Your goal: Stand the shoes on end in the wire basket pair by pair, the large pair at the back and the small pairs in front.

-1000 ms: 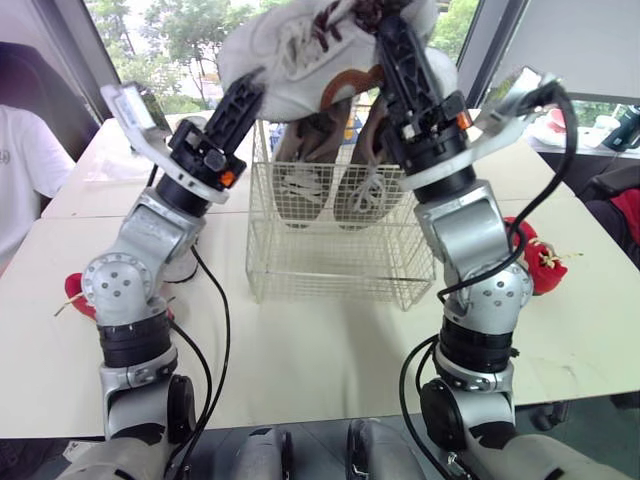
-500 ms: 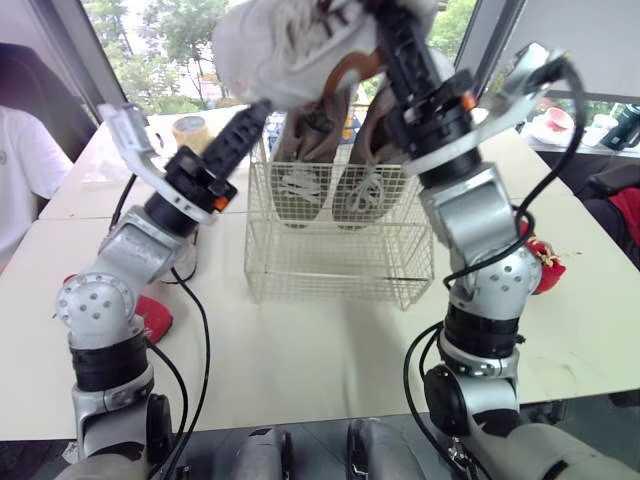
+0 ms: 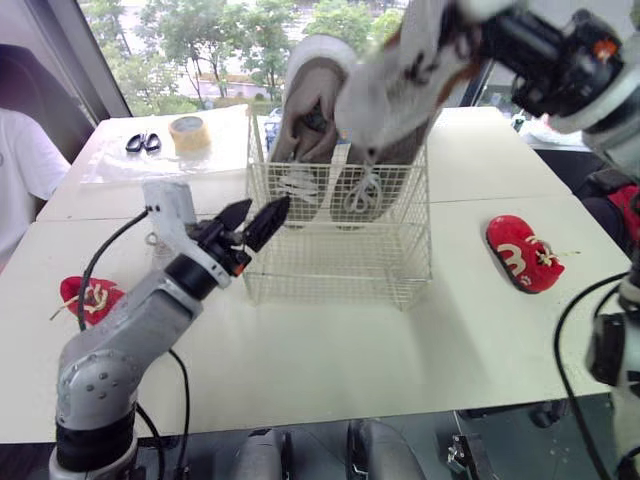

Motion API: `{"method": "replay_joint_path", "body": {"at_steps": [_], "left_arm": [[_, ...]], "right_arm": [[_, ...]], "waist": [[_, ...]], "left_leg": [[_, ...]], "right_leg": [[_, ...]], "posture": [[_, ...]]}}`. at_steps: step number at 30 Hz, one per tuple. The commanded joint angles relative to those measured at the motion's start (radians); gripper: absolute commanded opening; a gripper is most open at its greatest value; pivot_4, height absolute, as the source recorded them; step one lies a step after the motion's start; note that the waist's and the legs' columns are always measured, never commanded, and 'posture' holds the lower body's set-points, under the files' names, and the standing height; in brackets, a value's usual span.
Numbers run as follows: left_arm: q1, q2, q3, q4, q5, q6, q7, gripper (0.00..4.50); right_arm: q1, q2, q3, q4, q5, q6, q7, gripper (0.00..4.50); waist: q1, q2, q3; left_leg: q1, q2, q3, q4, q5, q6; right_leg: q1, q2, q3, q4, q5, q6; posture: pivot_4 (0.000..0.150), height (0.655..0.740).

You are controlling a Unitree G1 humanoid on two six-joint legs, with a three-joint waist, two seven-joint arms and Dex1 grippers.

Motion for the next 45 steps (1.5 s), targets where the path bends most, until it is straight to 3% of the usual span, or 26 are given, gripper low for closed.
{"method": "replay_joint_path", "body": {"at_steps": [1,12,20,26,34,39,45], "left_arm": [[0.048,0.067,0.04,-0.059,-0.068,0.005,-0.047,4.43],[0.05,0.135,0.032,-0.01,-0.122,-0.02,-0.122,4.43],[0.029,0.157,0.022,0.016,-0.113,-0.015,-0.145,4.43],[-0.001,0.135,0.005,0.042,-0.087,-0.024,-0.15,4.43],[0.011,0.141,0.008,0.047,-0.08,-0.016,-0.161,4.5],[0.01,0.162,0.017,0.064,-0.097,-0.003,-0.179,4.5],[0.012,0.225,0.061,0.094,-0.139,0.02,-0.221,4.5]], "right_arm": [[-0.03,-0.047,0.033,-0.026,-0.089,-0.019,0.141,0.52],[-0.004,-0.06,0.12,-0.028,-0.397,-0.202,0.307,0.52],[0.116,0.002,0.131,0.034,-0.469,-0.253,0.359,0.52],[0.116,0.051,0.128,0.109,-0.516,-0.281,0.363,0.52],[0.104,0.048,0.089,0.139,-0.523,-0.262,0.361,4.46],[0.149,-0.008,0.035,0.027,-0.493,-0.177,0.331,4.46],[0.179,-0.071,-0.103,-0.118,-0.335,0.05,0.268,4.46]], "waist": [[0.001,0.0,0.0],[0.008,0.0,0.0],[0.007,0.0,0.0],[0.008,0.0,0.0],[0.007,0.0,0.0],[0.008,0.0,0.0],[0.008,0.0,0.0]], "left_leg": [[0.0,0.0,0.0,0.0,0.0,-0.001],[-0.001,-0.003,0.001,0.001,0.001,-0.002],[-0.001,-0.002,0.001,0.001,0.001,-0.002],[-0.001,-0.002,0.001,0.001,0.002,-0.003],[-0.001,-0.002,0.0,0.001,0.002,-0.003],[-0.001,-0.002,0.0,0.001,0.002,-0.003],[-0.001,-0.002,0.0,0.001,0.002,-0.003]], "right_leg": [[0.0,0.0,0.0,0.0,0.0,0.0],[0.0,-0.003,0.001,-0.002,0.0,0.0],[0.0,-0.003,0.0,-0.001,0.0,0.0],[0.0,-0.002,0.0,0.0,0.002,0.003],[0.001,-0.002,0.0,0.0,0.002,0.003],[0.0,-0.002,0.0,0.0,0.002,0.003],[0.0,-0.003,0.0,0.0,0.0,0.0]], "posture": [[0.15,0.74],[0.15,0.74],[0.15,0.74],[0.15,0.74],[0.15,0.74],[0.15,0.74],[0.15,0.74]]}}
